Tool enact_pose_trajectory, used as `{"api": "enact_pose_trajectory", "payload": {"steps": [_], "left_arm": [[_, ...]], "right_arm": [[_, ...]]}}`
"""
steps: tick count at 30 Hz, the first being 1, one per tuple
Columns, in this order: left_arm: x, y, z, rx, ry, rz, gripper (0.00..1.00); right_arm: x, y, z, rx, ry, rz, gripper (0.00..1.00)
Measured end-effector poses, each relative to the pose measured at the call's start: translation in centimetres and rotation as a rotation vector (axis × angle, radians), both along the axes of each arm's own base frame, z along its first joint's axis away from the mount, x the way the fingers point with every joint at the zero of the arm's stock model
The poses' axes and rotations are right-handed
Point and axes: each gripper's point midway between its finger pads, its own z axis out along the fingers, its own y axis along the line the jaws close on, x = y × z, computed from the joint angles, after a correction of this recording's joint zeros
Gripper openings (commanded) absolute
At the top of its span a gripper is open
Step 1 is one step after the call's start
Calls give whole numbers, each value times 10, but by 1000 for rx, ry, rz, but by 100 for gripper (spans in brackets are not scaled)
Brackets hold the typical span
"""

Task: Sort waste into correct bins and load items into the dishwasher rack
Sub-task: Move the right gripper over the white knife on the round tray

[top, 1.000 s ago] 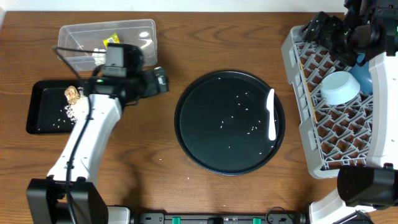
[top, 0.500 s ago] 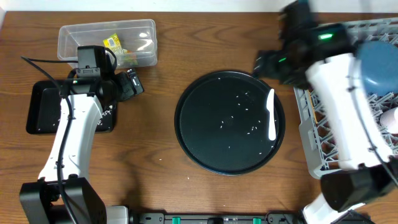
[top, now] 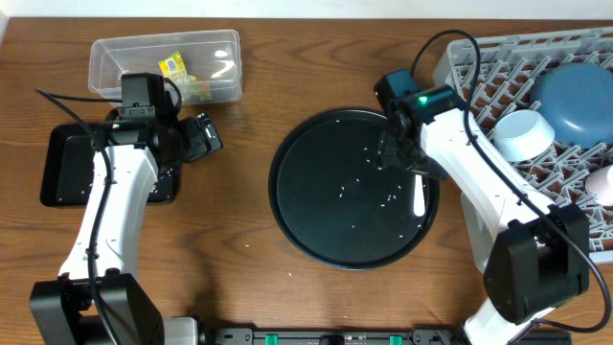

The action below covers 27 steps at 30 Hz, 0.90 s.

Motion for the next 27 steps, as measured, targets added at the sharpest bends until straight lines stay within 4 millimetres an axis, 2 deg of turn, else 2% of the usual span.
{"api": "enact_pose_trajectory", "payload": {"steps": [3,8,15,27], "left_arm": [[0,0,0,0,0,0,98],[0,0,0,0,0,0,98],[0,0,0,0,0,0,98],[0,0,0,0,0,0,98]], "right_arm": [[5,-3,-14,27,-7,34,85],[-2,-14,-42,45,21,55,84],[2,-36,-60,54,17,79,83],[1,-25,-82,125,-5,158,81]]}}
